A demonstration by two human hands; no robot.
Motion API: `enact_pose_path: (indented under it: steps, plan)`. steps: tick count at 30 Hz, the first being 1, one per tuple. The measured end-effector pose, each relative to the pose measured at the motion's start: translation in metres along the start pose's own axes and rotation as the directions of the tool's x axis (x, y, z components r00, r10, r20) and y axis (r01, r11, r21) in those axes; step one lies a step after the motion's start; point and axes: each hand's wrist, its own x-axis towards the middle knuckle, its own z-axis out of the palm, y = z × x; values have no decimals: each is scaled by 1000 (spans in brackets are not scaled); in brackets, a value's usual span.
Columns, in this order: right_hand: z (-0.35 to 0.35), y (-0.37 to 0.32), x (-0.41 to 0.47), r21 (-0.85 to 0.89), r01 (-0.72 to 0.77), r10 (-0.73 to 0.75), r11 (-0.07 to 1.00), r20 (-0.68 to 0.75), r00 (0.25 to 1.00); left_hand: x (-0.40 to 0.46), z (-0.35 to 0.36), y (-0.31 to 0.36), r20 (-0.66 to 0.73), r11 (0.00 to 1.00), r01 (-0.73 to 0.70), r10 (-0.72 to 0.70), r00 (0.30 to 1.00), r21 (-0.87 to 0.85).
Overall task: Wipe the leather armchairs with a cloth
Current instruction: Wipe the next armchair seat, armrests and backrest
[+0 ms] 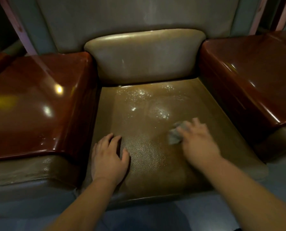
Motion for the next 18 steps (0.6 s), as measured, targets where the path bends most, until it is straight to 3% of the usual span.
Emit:
enact_pose_path:
  steps: [2, 3, 4, 6, 8, 10, 12, 14, 16, 18]
  plan:
    - [-16, 32, 5, 245, -302, 289, 921, 90, 953, 0, 1, -1, -9, 1000, -1, 1, 1000, 2]
    - [-19, 27, 2, 313, -316, 297, 896, 107, 949, 1, 1, -1, -9, 1000, -2, 2, 1000, 6]
    - [-16, 13, -4, 341, -226, 218, 913, 61, 974, 1, 2, -2, -7, 1000, -6, 6, 1000, 12]
    - [-1, -37, -22, 298, 82, -78, 951, -24, 997, 2, 4, -2, -10, 1000, -2, 3, 1000, 18]
    - [14, -89, -46, 200, 382, -396, 902, 29, 918, 2, 5, -2, -15, 1000, 19, -19, 1000, 21]
    - [17, -108, -52, 129, 486, -499, 864, 101, 861, 1, 4, -2, -18, 1000, 19, -18, 1000, 18]
    - [10, -91, -35, 28, 473, -474, 881, 76, 878, 0, 0, -3, 10, 1000, 1, -1, 1000, 4]
    - [-3, -60, -12, -90, 284, -281, 955, 41, 959, -2, -6, -5, 55, 1000, -14, 15, 998, -17]
    - [-14, -41, 2, -28, 65, -63, 998, 65, 996, -3, -10, -10, 100, 998, -46, 50, 994, -35]
    - [-11, -64, -2, 108, 110, -120, 988, 86, 989, -8, -18, -22, 147, 996, -94, 92, 985, 2]
